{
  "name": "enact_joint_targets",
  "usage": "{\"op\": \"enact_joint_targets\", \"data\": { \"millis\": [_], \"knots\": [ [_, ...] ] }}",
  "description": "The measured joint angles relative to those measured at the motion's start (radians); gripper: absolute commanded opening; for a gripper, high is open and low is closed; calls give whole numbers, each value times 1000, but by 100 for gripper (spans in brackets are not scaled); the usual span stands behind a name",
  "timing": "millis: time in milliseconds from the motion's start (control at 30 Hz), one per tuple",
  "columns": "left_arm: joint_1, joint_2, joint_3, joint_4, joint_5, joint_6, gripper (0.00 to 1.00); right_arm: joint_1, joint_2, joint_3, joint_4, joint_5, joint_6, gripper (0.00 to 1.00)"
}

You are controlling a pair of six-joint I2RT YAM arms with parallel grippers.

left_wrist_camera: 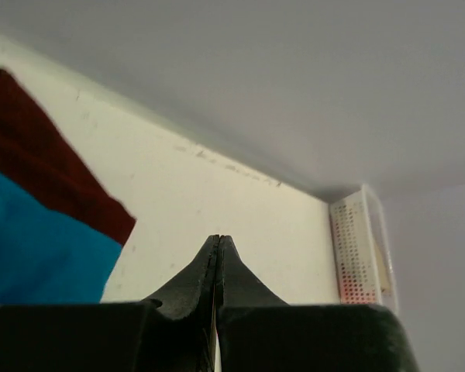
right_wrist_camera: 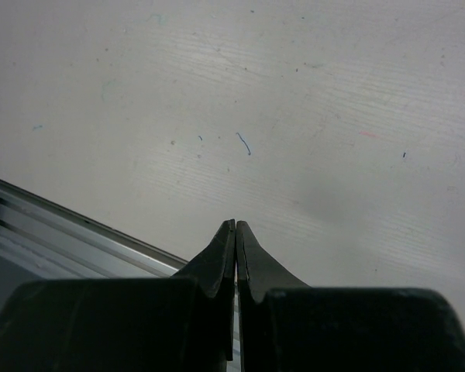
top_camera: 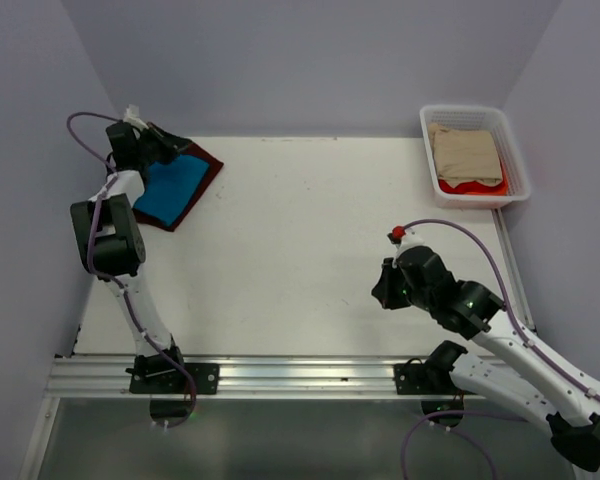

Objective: Fold and stack the t-shirts
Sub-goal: Neatly place the folded tshirt to the corner

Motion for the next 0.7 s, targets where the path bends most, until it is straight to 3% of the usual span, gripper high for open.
{"op": "enact_joint_targets", "data": {
  "millis": [200,367,400,433,500,533,567,600,667,700],
  "knots": [
    [-39,196,-76,-132,10,69,0,0,-16,2,0,1,0,0],
    [-52,134,-104,-200,-11,139,1,0,-16,6,0,1,-2,0],
    [-55,100,-104,-215,-21,157,11,0,-15,10,0,1,-3,0],
    [-61,60,-103,-233,-35,180,45,0,-14,16,0,1,-4,0],
    [-77,-44,-101,-261,-59,226,82,0,-14,32,0,4,-6,2],
    [-91,-104,-101,-270,-76,249,100,0,-15,41,1,5,-8,7],
    [-108,-172,-101,-281,-91,272,100,0,-16,49,4,6,-11,17],
    [-130,-245,-100,-296,-103,295,100,0,-17,56,8,8,-12,33],
    [-179,-381,-99,-311,-129,340,100,0,-24,63,16,15,-21,50],
    [-212,-454,-99,-323,-137,363,100,0,-29,66,17,20,-26,63]
  ]
}}
